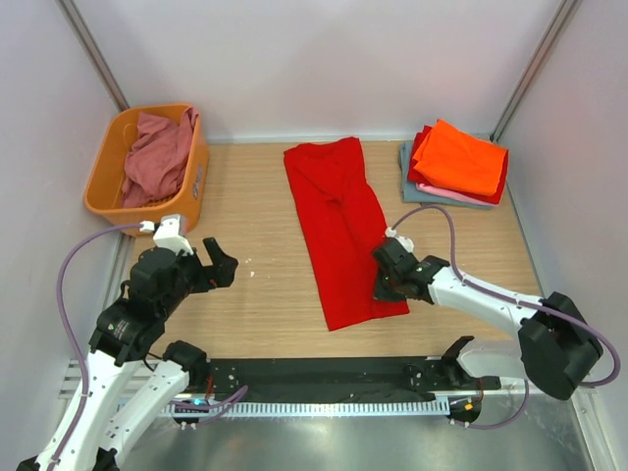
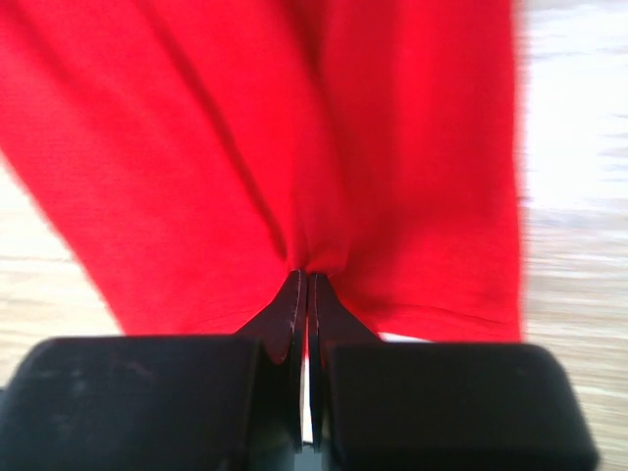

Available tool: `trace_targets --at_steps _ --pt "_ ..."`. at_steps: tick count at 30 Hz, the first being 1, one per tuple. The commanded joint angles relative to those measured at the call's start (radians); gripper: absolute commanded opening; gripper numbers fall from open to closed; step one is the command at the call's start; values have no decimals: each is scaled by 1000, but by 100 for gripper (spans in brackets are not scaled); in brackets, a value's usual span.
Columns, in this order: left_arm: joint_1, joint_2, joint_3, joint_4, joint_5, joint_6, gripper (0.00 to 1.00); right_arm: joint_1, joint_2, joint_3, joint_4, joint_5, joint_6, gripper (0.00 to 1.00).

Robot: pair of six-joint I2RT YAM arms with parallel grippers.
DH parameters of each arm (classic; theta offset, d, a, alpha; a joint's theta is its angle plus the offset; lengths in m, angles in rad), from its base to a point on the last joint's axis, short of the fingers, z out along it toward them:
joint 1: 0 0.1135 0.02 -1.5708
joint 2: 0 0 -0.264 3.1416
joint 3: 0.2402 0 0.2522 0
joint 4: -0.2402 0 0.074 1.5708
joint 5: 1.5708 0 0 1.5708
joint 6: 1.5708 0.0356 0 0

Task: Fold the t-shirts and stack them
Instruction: Fold the tshirt

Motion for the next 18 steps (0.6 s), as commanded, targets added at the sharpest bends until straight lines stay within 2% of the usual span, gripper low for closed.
trace_targets --at_steps 1,2,4,5,6,7,9,14,16,17,18 --pt "-1 -14 6 11 -19 -8 96 78 49 90 0 5 -4 2" --pt "-1 -14 4 11 -19 -8 96 94 62 116 -6 5 -12 2" --pt "-1 -10 4 13 -20 -8 96 143 107 141 -29 23 -29 15" --pt "-1 -8 6 11 -20 -8 96 155 118 164 -34 42 -35 37" --pt "-1 -7 4 13 -19 -8 97 184 125 174 -43 52 -45 49" --pt "-1 -1 6 13 -19 -8 96 193 125 185 -41 54 -55 54" --pt "-1 10 6 13 -5 -13 96 209 109 216 -41 54 -67 59" --pt "-1 113 9 7 66 -42 95 217 -3 259 -66 86 -82 63" --pt "-7 154 -11 10 128 -96 94 217 -72 263 -127 199 -58 73" --pt "-16 209 -19 23 159 -115 93 214 -92 260 -153 241 -27 83" --pt "-30 234 -29 33 169 -140 92 207 -108 256 -203 285 -6 87"
